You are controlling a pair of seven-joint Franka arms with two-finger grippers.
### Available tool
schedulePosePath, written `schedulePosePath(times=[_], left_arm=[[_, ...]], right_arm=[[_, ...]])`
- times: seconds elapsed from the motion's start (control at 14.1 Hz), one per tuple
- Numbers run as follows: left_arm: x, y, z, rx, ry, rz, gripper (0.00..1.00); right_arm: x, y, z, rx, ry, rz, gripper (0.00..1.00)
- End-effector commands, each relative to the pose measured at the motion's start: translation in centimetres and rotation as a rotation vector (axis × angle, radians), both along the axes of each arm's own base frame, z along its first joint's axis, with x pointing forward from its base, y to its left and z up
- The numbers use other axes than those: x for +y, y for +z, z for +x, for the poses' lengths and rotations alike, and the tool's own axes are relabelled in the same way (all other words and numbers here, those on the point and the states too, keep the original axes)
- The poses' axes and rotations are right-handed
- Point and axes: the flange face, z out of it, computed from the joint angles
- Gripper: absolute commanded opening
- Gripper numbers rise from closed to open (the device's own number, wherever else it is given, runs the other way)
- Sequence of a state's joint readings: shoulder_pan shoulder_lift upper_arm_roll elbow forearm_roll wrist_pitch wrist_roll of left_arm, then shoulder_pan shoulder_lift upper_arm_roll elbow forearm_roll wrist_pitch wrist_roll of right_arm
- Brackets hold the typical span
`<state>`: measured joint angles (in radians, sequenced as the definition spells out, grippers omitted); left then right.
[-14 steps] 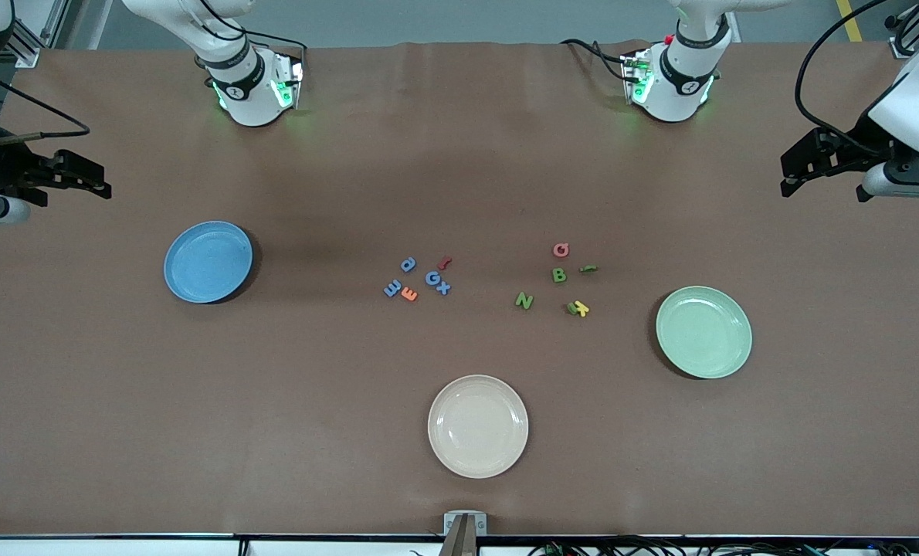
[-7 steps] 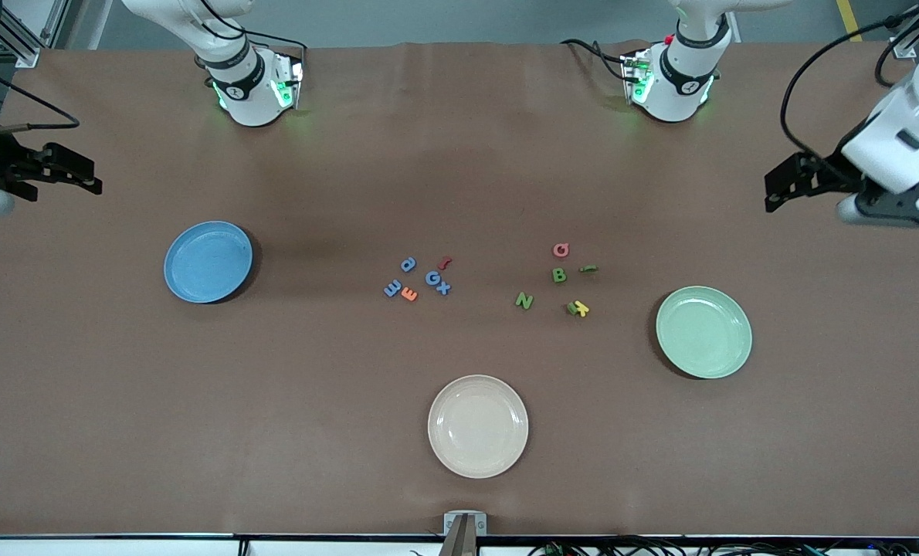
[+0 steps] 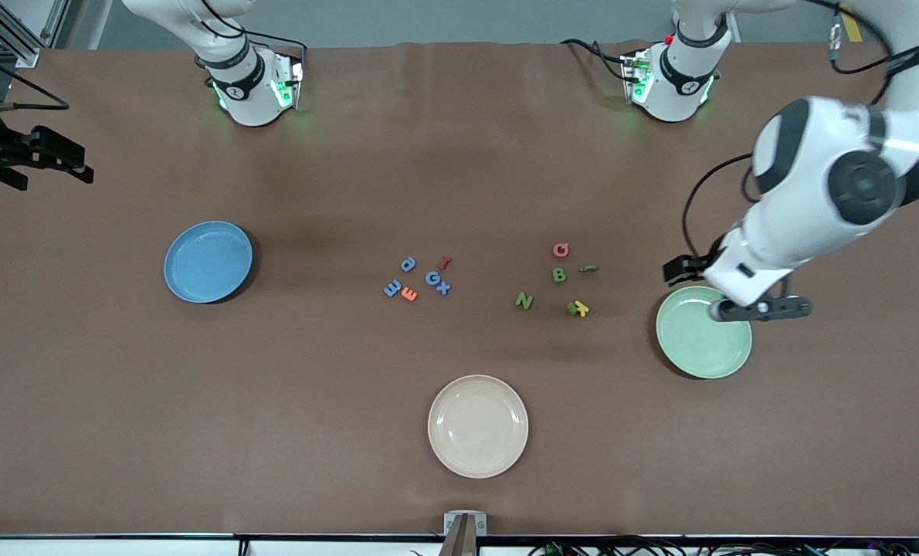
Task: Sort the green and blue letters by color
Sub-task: 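Lower the left gripper and grasp the green q letter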
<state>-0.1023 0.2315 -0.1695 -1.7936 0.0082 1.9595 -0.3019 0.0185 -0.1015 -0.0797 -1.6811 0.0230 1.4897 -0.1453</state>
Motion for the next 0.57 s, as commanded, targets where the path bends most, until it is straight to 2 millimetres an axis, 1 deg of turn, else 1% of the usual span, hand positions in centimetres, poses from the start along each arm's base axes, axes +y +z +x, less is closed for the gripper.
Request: schedulePosePath(times=[0.0,0.07,0.14,0.21,0.28,0.43,0.5], left_arm=[[-2.2,-5.3,-2.8,-0.013,0.039,-0.004,0.94],[-3.9,-7.7,-3.4,-0.001,0.060,-0.003,0.91],[-5.4,-9.9,-4.0,0.013,0.074,-0.001,0.89],[-5.9,-11.4,-4.4,0.010,0.088,-0.002,0.88],[-6.0,-13.0,-4.7,0.013,0.088,-0.004,0.85],[-7.3,-15.4,-6.2,0.030,0.062,0.000,0.78],[-7.5,-16.5,-6.5,0.036,0.059,0.001,0.76]], right_arm=[[-0.7,-0.1,-1.0,-0.008,-0.039,0.041,1.00],[-1.2,-0.3,-1.1,-0.004,-0.051,0.049,1.00],[-1.3,-0.4,-1.1,-0.005,-0.053,0.049,1.00],[-1.4,-0.3,-1.2,-0.013,-0.055,0.049,1.00],[-1.2,-0.2,-1.1,-0.016,-0.052,0.049,1.00],[-1.1,-0.2,-1.1,-0.019,-0.052,0.047,1.00],[-0.7,0.1,-1.2,-0.025,-0.047,0.037,1.00]])
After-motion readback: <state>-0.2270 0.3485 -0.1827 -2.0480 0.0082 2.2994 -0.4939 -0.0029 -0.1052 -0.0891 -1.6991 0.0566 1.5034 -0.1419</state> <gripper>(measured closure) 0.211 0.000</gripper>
